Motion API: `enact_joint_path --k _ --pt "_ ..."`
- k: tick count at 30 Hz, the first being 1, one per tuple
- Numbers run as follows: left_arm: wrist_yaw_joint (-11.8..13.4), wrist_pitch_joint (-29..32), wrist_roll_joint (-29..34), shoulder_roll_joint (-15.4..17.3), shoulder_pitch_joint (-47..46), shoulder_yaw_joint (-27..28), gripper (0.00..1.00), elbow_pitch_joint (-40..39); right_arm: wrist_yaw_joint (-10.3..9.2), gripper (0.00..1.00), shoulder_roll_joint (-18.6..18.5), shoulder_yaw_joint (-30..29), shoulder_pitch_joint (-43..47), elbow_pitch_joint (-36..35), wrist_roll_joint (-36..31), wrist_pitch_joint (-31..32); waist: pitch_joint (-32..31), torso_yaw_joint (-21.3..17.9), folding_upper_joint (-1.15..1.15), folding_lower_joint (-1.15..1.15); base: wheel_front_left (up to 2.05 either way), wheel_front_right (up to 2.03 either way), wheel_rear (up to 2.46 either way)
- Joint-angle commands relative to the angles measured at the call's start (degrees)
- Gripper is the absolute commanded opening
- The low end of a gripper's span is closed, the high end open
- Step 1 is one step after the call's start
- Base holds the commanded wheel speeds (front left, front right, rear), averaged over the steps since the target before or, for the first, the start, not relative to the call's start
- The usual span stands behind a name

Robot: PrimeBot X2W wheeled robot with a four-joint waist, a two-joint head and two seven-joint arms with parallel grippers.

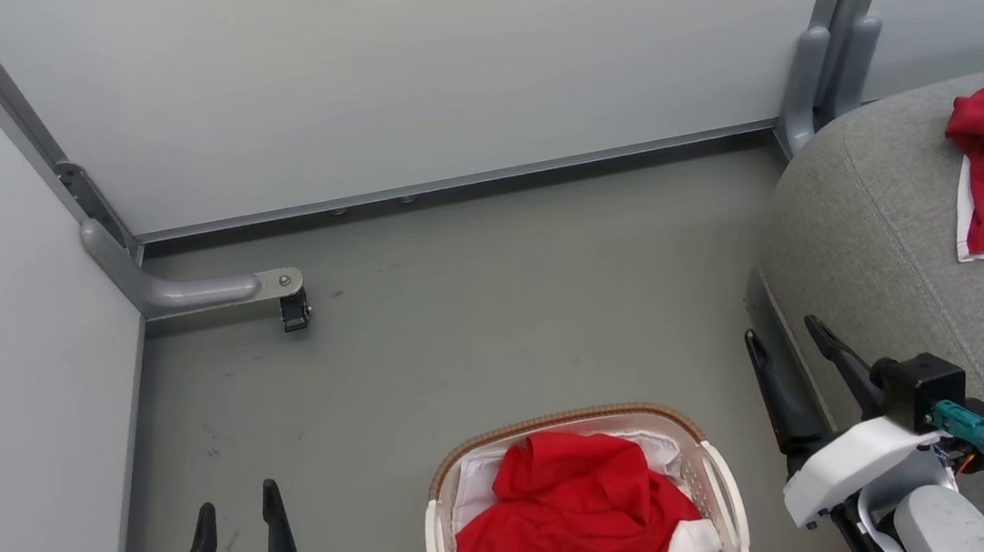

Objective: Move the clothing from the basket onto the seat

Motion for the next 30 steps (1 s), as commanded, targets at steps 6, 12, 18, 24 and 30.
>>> enact_joint_path --k 6,12,18,24,30 --pt "-0.56 -0.05 1.43 0.02 -2.59 -1.17 1.0 0.17 -0.06 1.0 -0.2 -0.47 -1.31 -1.0 -0.34 -0.02 2.73 -0.58 0.46 0.01 0.0 0.0 0.0" --pt "-1.47 -0.06 4.97 0.03 -8.76 -4.73 1.0 2.46 -0.06 1.0 -0.2 -3.07 -4.68 -3.05 -1.78 -0.02 7.55 -1.45 0.46 0.01 0.0 0.0 0.0" --pt "-2.53 -0.05 8.59 0.07 -19.15 -11.98 1.0 9.48 -0.06 1.0 -0.19 -8.0 -9.43 -5.75 -3.62 -0.02 14.66 -2.36 0.46 0.01 0.0 0.0 0.0" --pt "-3.04 -0.04 8.46 0.14 -28.64 -22.13 1.0 19.55 -0.06 1.0 -0.19 -11.19 -13.78 -8.06 -3.77 -0.01 22.41 -3.96 0.46 0.01 0.0 0.0 0.0" --pt "-3.24 0.3 7.41 0.18 -35.68 -32.5 1.0 28.27 -0.06 1.0 -0.18 -12.02 -17.38 -10.06 -2.48 -0.01 29.3 -7.11 0.46 0.01 0.0 0.0 0.0"
